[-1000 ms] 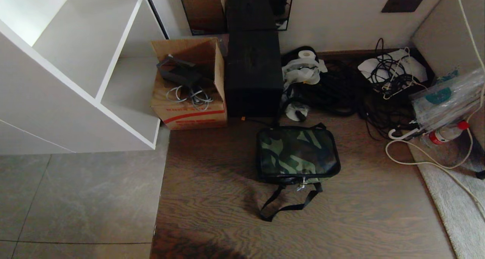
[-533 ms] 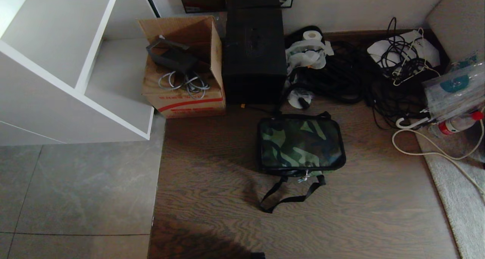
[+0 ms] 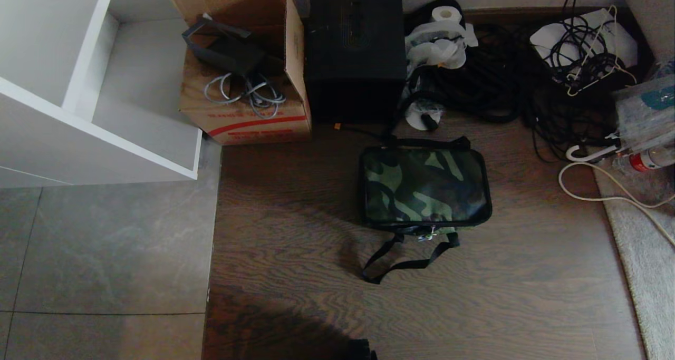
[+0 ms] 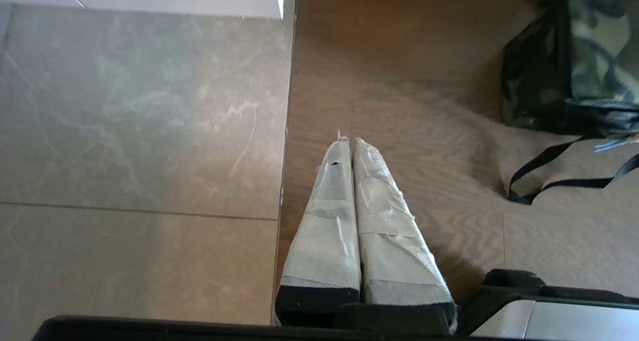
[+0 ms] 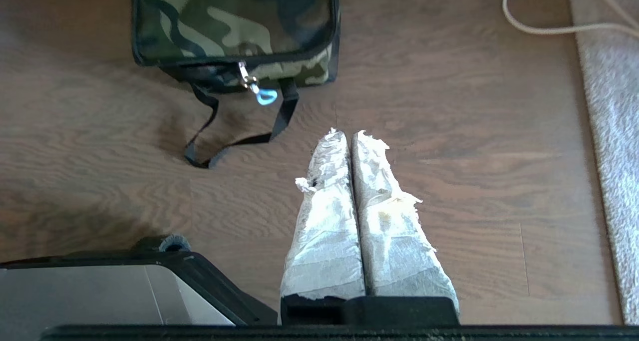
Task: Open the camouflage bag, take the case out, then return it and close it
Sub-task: Open the top of the storage box
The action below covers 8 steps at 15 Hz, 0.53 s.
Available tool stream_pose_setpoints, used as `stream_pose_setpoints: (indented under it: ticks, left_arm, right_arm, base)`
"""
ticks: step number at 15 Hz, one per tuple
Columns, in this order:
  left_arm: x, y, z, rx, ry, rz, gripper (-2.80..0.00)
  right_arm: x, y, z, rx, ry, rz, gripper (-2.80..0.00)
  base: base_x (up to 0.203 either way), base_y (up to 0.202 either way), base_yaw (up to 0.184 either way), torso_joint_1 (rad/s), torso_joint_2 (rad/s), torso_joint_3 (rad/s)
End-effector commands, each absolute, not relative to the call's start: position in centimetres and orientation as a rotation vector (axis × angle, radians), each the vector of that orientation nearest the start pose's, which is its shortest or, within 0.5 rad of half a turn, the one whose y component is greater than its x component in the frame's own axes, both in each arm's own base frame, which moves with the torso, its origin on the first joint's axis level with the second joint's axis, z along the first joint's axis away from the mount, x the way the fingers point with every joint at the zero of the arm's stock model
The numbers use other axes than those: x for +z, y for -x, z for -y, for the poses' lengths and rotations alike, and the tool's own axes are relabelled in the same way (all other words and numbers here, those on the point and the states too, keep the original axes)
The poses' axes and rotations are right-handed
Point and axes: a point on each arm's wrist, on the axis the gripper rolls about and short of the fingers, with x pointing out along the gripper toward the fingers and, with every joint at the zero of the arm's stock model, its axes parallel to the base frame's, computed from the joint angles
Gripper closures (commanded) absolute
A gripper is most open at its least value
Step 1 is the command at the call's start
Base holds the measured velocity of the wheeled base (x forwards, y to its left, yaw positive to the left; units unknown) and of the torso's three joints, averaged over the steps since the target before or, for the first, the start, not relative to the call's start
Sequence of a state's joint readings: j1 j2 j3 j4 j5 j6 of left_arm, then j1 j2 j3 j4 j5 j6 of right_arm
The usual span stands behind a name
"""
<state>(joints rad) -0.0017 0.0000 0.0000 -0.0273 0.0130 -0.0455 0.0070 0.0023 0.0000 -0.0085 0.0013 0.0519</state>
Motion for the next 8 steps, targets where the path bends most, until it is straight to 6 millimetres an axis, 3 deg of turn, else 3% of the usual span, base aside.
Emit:
stream_pose_setpoints:
  ticks: [1,8]
  left_arm:
    - [7.66,2.24,-0.03,0.012,0.046,0.022,0.0]
    - [7.66,2.24,-0.03,0.012,0.046,0.022,0.0]
  right_arm:
    - [7.65,2.27,0.01,0.009,-0.052,0.007,0.0]
    - [7.65,2.27,0.01,0.009,-0.052,0.007,0.0]
  base:
    - [0.0,0.0,0.0,0.006,0.0,-0.209]
    - [0.0,0.0,0.0,0.002,0.0,-0.197]
